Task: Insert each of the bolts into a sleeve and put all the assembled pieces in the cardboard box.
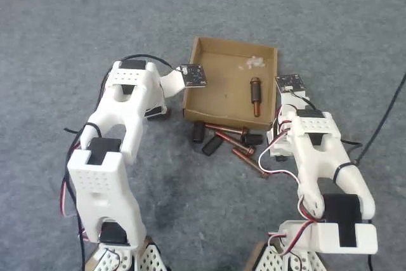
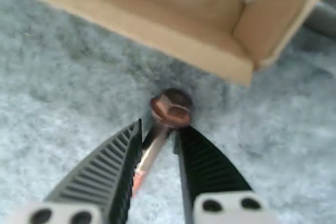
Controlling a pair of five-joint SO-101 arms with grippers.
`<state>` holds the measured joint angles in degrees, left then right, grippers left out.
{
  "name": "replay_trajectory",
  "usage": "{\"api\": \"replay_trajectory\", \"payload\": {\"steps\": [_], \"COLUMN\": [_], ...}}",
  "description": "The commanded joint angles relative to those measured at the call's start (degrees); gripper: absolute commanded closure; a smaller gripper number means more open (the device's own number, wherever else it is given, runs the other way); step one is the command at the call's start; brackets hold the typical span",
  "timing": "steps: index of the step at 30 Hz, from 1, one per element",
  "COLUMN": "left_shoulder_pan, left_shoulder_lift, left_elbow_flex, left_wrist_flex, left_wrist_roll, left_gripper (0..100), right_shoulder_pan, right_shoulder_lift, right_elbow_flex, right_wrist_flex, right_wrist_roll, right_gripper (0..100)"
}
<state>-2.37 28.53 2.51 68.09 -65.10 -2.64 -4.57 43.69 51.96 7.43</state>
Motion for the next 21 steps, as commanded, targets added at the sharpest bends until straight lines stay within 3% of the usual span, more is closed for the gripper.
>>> {"api": "replay_trajectory", "payload": {"steps": [1, 3, 7, 16, 21], "left_shoulder_pan": [1.1, 1.8, 4.6, 7.2, 5.2], "left_shoulder_lift": [-1.0, -1.1, -1.0, -1.0, -1.1], "left_elbow_flex": [-2.9, -3.8, -7.6, -13.5, -10.8], "left_wrist_flex": [0.4, 3.0, 10.3, 24.4, 20.0], "left_wrist_roll": [0.2, 3.8, 20.8, 68.1, 73.2], "left_gripper": [97, 99, 99, 99, 99], "right_shoulder_pan": [0.3, 0.3, 0.3, 0.3, 0.3], "right_shoulder_lift": [-2.8, -2.8, -2.8, -2.8, -2.8], "right_elbow_flex": [-0.2, -0.2, -0.2, -0.2, -0.2], "right_wrist_flex": [-0.7, -0.7, -0.7, -0.7, -0.7], "right_wrist_roll": [0.8, 0.8, 0.8, 0.8, 0.8], "right_gripper": [99.3, 99.3, 99.3, 99.3, 99.3]}}
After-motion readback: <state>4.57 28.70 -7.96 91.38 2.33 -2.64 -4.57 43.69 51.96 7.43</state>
